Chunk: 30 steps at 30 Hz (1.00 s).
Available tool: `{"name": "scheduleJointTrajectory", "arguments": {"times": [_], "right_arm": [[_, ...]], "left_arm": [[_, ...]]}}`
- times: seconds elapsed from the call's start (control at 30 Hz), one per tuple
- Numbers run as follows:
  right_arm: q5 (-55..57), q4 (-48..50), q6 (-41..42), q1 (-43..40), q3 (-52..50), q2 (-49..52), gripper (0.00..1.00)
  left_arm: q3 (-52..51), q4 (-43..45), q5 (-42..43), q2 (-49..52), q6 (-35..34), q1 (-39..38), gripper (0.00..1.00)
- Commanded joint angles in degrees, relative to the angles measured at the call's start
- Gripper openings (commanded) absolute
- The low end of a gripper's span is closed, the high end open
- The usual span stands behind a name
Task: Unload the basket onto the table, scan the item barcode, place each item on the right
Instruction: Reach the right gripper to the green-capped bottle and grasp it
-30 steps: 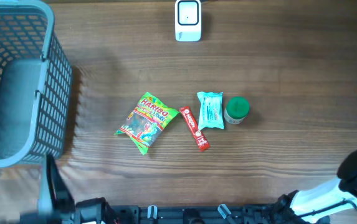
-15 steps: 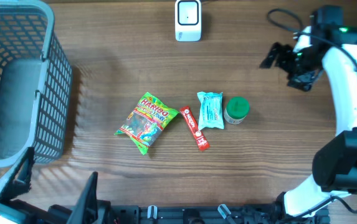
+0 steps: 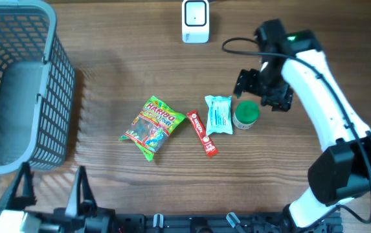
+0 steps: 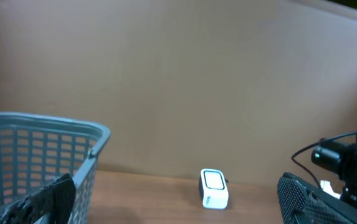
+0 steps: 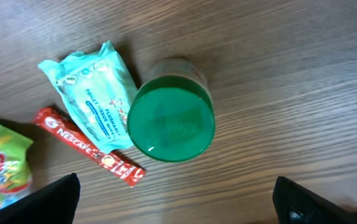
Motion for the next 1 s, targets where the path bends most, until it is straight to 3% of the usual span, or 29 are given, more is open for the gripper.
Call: {"name": "scheduleJointTrajectory", "arguments": {"times": [0.0, 0.2, 0.6, 0.97], "right_arm": [[8.6, 0.0, 8.2, 4.5, -0.6, -1.5, 1.00], [13.6, 0.0, 13.7, 10.8, -0.6, -1.5, 1.00], [13.0, -1.1, 15.1, 13.8, -0.6, -1.6, 1.00], [12.9, 0.5, 14.5, 13.8, -0.6, -1.6, 1.00]], "left_arm": [[-0.8, 1.3, -0.7, 0.0, -1.8, -0.4, 1.00], [-0.8, 0.3, -0.8, 0.0, -6.7, -0.4, 1.00], [-0.8, -15.7, -0.7, 0.0, -6.7, -0.4, 1.00], [-2.2, -15.7, -2.5, 0.0, -6.2, -0.4, 1.00]]}}
